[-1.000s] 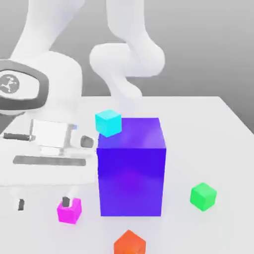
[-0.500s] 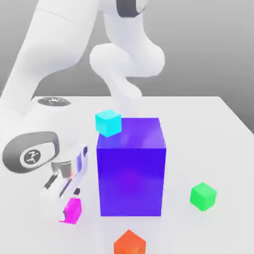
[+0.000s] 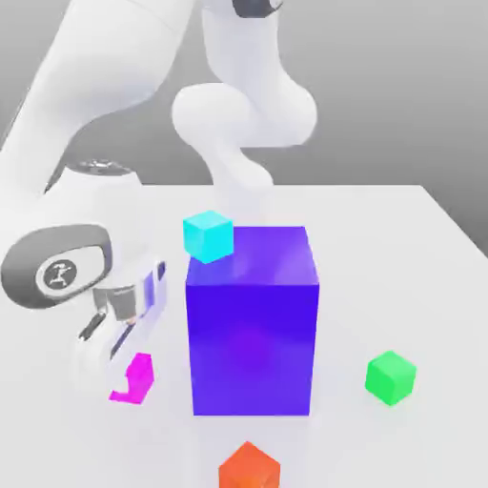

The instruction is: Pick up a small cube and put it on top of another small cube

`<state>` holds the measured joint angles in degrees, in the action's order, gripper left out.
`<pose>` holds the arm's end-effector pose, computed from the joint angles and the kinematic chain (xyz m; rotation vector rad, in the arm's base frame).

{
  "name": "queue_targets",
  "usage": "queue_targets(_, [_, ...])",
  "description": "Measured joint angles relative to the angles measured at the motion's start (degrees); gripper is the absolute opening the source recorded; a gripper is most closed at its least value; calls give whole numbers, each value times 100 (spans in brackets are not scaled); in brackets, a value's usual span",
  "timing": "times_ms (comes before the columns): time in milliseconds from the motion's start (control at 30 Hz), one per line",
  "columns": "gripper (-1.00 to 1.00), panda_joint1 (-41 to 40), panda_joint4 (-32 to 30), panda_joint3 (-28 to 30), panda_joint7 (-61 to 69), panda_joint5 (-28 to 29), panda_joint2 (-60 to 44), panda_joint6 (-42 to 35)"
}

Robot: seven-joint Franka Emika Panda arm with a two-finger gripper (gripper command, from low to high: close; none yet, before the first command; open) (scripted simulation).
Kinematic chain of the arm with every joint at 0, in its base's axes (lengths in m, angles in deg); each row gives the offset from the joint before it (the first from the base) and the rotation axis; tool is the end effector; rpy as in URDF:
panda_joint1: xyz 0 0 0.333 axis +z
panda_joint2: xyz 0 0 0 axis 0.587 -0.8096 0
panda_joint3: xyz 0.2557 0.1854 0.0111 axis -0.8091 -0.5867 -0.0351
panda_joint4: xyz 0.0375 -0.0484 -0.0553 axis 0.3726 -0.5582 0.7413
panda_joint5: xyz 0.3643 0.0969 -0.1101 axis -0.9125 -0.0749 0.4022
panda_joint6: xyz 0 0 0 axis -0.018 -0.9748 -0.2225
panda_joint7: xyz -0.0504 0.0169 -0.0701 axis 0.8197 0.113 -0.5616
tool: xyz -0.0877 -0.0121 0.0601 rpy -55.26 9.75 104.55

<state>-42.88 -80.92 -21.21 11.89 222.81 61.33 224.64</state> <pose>0.3745 -0.1879 0.2102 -0.6053 3.0068 -0.0254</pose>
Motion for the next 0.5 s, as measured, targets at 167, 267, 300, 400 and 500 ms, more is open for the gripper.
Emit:
queue_targets(167, [-100, -996, 9, 395, -157, -917, 621, -96])
queue_targets(267, [-100, -1526, 12, 585, -233, -1525, 955, -185])
queue_targets(300, [-100, -1566, -3, 556, -295, -1737, 1002, -244])
queue_targets(400, [-100, -1562, -58, 336, -548, -2357, 1071, -461])
queue_targets(500, [-100, -1505, -122, 82, -799, -2994, 1110, -696])
